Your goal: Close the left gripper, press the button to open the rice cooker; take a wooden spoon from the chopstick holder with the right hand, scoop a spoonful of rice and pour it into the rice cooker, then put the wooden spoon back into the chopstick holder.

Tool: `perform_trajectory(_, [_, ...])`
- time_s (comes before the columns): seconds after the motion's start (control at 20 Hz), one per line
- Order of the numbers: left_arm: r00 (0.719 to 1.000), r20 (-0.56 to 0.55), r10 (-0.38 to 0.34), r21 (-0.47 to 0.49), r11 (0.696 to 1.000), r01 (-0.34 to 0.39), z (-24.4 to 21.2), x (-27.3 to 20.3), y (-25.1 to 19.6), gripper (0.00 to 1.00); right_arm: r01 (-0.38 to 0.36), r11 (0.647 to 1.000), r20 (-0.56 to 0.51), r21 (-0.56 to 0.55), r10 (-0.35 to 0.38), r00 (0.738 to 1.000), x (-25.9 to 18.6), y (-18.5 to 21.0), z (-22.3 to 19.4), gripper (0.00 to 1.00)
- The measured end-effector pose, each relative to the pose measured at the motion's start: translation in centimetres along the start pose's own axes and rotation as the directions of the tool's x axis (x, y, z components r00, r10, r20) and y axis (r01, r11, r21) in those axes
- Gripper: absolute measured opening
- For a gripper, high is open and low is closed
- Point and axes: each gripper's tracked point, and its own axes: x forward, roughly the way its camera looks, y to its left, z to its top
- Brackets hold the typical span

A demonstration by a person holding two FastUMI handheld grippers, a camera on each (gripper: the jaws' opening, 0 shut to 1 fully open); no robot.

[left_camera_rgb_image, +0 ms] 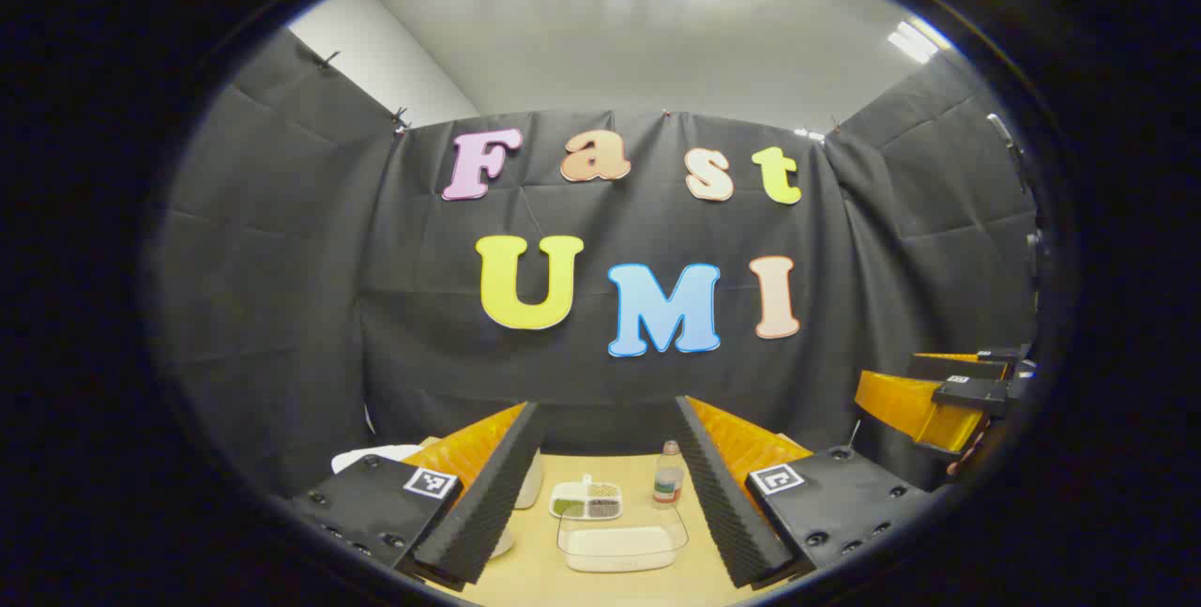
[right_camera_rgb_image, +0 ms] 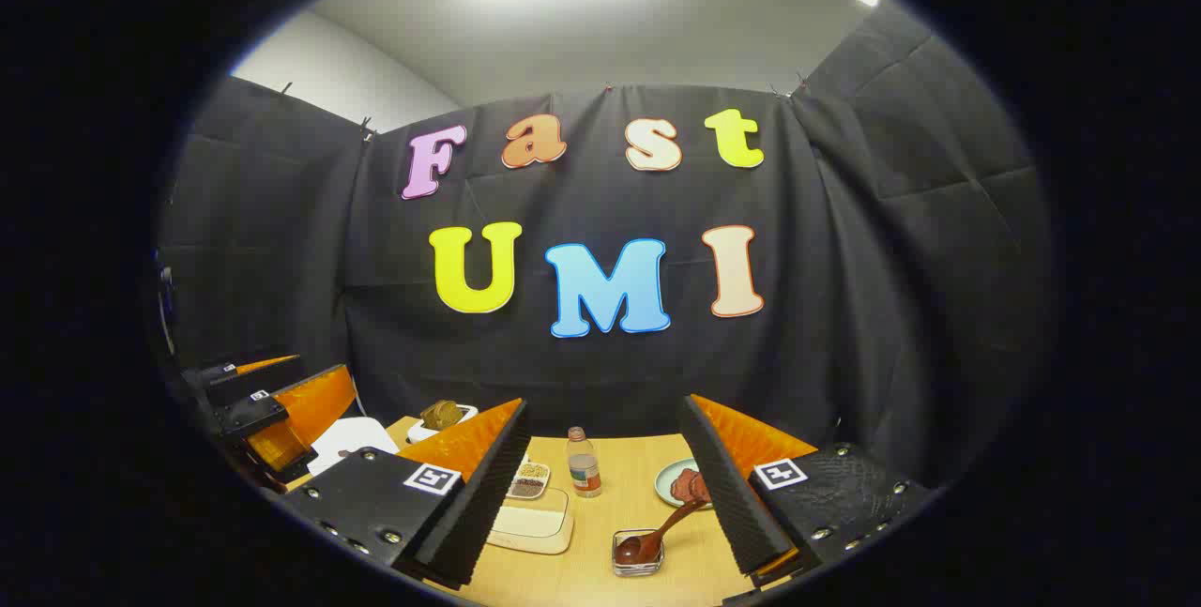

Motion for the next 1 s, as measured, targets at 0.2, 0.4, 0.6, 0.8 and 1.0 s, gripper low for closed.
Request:
perform_trajectory(0.2, [0.999, -0.005, -0.052, 0.013, 0.999, 0.052, 0.2, 0.5, 1.5, 0.98, 0.035, 0.999, -0.002, -0.008, -0.035, 0.999, 0.4, 1.6, 0.0, 0.98])
perform_trajectory(0.4, [0.997, -0.005, -0.073, 0.006, 0.997, 0.073, 0.1, 0.7, 3.1, 0.96, 0.062, 0.998, 0.02, -0.005, -0.062, 0.998, 0.7, 2.9, 0.5, 0.98])
perform_trajectory(0.6, [0.999, 0.008, -0.045, -0.002, 0.999, 0.045, 0.1, 0.8, 4.3, 0.98, 0.038, 0.999, 0.025, -0.006, -0.038, 0.999, 1.6, 3.6, 0.8, 0.94])
perform_trajectory(0.8, [0.999, -0.003, -0.045, -0.01, 0.999, 0.045, -0.8, 2.0, 4.4, 0.99, 0.044, 0.999, 0.039, -0.012, -0.043, 0.998, 2.2, 3.2, 1.3, 0.98])
perform_trajectory(1.0, [0.998, 0.008, -0.059, -0.03, 0.998, 0.059, -0.6, 2.8, 4.4, 0.98, 0.049, 0.999, 0.019, -0.01, -0.049, 0.999, 3.3, 2.9, 0.3, 0.98])
